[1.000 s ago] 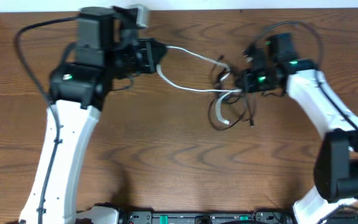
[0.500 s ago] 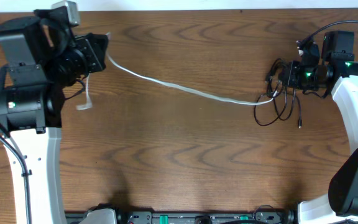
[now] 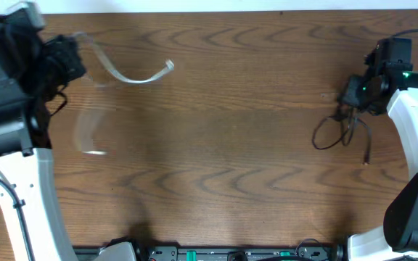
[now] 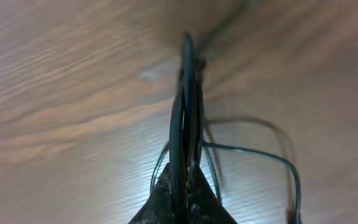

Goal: Untangle cables

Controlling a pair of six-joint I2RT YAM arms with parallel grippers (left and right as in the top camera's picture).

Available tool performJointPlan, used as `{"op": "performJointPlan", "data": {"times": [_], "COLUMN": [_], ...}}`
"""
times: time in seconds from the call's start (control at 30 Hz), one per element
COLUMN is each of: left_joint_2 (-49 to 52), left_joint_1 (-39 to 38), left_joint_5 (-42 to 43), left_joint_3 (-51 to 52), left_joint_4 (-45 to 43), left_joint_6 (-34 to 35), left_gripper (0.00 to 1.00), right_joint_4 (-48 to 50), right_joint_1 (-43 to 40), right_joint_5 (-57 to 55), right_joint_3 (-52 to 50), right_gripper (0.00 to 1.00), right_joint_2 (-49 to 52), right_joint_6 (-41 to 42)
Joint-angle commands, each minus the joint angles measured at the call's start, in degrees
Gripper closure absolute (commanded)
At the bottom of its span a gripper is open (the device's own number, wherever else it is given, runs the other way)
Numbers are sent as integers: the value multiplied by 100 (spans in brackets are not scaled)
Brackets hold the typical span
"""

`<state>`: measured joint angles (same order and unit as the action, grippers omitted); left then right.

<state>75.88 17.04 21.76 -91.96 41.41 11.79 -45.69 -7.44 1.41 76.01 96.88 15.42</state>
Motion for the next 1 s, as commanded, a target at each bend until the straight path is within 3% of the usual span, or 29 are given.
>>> {"op": "performJointPlan", "data": {"times": [0.0, 0.13, 0.27, 0.57, 0.63, 0.67, 0.73, 0.77, 0.97], "left_joint_2": [-24, 22, 50, 50, 50, 52, 50, 50, 55], "left_joint_1": [210, 125, -50, -505, -610, -658, -758, -811, -1281], "left_joint_5": [72, 417, 693, 1727, 2002, 2070, 2116, 2116, 2114], "left_joint_3": [-42, -42, -42, -42, -42, -42, -42, -42, -42], "left_joint_4": [142, 234, 173, -232, -323, -356, -380, -378, -378], "left_joint_6": [7, 4, 7, 374, 424, 527, 769, 892, 1189], "left_gripper": [93, 93, 93, 92, 93, 93, 93, 93, 93], "right_joint_4": [70, 433, 680, 1362, 1381, 1377, 1349, 1331, 1362], "right_joint_1": [-120, 2, 402, 1370, 1434, 1462, 1491, 1495, 1493], "right_joint_5": [111, 1993, 2844, 2802, 2579, 2500, 2490, 2490, 3370], "right_joint_3": [2, 2, 2, 2, 2, 2, 2, 2, 9], "right_gripper": [99, 99, 99, 98, 76, 59, 12, 1, 1], "right_joint_2": [-11, -11, -11, -11, -11, -11, -11, -13, -39], "right_joint_6": [114, -809, -885, -151, -151, -160, -273, -321, -501]}}
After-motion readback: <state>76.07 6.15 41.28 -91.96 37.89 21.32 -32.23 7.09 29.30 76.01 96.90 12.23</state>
